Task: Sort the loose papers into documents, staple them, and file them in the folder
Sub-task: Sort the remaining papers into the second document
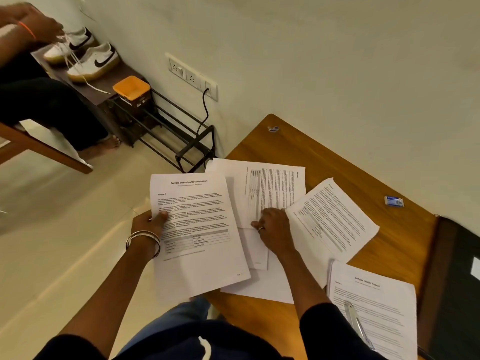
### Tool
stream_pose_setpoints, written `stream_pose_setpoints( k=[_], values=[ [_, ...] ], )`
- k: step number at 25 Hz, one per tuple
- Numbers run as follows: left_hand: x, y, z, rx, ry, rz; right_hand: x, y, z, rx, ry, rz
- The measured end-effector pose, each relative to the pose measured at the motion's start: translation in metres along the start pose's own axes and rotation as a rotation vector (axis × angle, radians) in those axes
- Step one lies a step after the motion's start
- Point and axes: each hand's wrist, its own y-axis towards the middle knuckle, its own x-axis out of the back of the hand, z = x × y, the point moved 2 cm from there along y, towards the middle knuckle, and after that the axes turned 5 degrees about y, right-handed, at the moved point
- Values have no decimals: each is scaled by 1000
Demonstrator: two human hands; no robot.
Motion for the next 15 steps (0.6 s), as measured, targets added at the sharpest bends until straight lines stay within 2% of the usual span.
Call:
stream_pose_setpoints(
  k=[2, 3, 5, 6, 8, 10, 13, 15],
  values=[
    [6, 10, -3, 7, -14, 5, 6, 14, 14, -141, 39, -171],
    [8, 14, -5, 6, -12, 8, 6, 21, 23, -267, 27, -184],
    [12, 24, -11, 5, -6, 10, -1, 35, 34, -524, -67, 36],
    [13, 29, -15, 2, -2, 14, -5, 40, 39, -570, -144, 180],
    [14, 39, -24, -12, 13, 29, -10, 49, 46, -559, -259, 314],
    [11, 48, -32, -27, 20, 45, -9, 57, 46, -506, -320, 331],
    [4, 59, -41, -29, 10, 73, -9, 63, 42, -469, -332, 313],
    [1, 66, -46, -27, 13, 89, -9, 65, 41, -474, -310, 232]
  ],
)
